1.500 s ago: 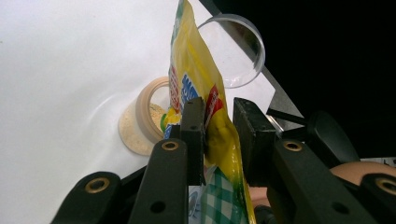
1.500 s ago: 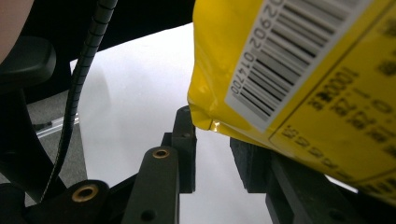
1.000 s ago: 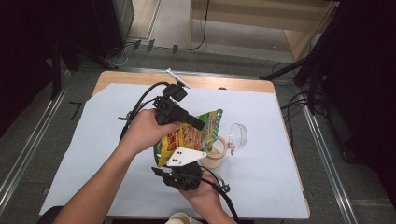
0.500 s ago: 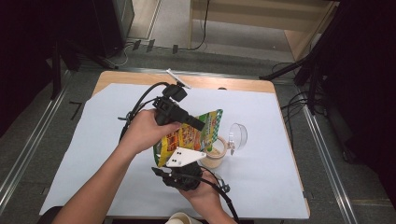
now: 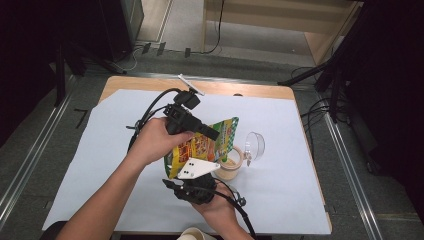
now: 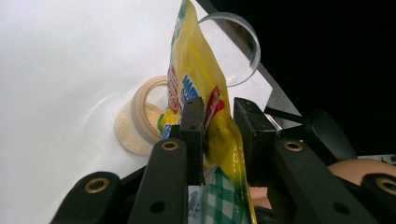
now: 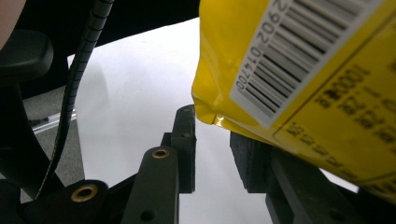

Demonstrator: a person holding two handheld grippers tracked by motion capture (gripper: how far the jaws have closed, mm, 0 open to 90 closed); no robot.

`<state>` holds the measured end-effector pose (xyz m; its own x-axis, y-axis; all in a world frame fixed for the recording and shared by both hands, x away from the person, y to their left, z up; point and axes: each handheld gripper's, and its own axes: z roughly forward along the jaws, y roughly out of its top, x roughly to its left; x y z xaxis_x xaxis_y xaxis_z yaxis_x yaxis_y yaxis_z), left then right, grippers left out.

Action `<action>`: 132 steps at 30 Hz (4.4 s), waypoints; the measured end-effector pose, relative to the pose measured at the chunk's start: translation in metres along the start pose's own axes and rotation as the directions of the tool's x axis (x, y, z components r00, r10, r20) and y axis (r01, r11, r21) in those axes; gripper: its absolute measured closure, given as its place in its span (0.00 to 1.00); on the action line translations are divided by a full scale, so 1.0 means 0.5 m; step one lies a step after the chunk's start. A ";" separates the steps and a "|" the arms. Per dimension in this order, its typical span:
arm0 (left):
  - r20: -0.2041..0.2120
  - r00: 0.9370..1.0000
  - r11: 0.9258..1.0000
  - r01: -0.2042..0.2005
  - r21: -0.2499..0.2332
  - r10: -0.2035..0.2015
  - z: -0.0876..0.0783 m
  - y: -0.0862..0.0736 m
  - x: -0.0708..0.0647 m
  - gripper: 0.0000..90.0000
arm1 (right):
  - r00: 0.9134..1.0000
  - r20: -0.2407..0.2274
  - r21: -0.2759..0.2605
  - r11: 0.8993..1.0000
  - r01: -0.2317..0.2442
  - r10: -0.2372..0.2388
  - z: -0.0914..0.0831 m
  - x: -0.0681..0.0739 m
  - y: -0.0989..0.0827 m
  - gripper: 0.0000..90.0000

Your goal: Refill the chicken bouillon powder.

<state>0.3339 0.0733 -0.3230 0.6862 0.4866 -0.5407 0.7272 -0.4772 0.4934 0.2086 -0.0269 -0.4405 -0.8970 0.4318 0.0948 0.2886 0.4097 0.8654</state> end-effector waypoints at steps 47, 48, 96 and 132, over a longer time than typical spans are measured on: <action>0.004 1.000 1.000 -0.003 -0.004 0.003 -0.001 0.000 -0.002 0.83 | 1.000 -0.003 -0.007 1.000 0.000 0.000 -0.001 0.002 -0.001 0.81; 0.006 1.000 1.000 -0.002 -0.006 0.002 -0.001 0.000 -0.001 0.83 | 1.000 -0.003 -0.006 1.000 0.000 0.000 -0.001 0.002 -0.001 0.81; 0.012 1.000 1.000 -0.015 -0.014 0.015 0.002 0.002 -0.009 0.84 | 1.000 0.000 -0.015 1.000 -0.004 0.004 0.000 0.007 0.000 0.81; 0.007 1.000 0.999 -0.024 -0.023 0.024 -0.001 0.001 -0.013 0.84 | 1.000 0.006 -0.022 1.000 0.002 -0.002 -0.001 0.007 -0.001 0.81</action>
<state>0.3299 0.0703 -0.3191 0.7035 0.4697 -0.5333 0.7106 -0.4722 0.5215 0.2053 -0.0259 -0.4403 -0.8954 0.4360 0.0903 0.2797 0.3929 0.8760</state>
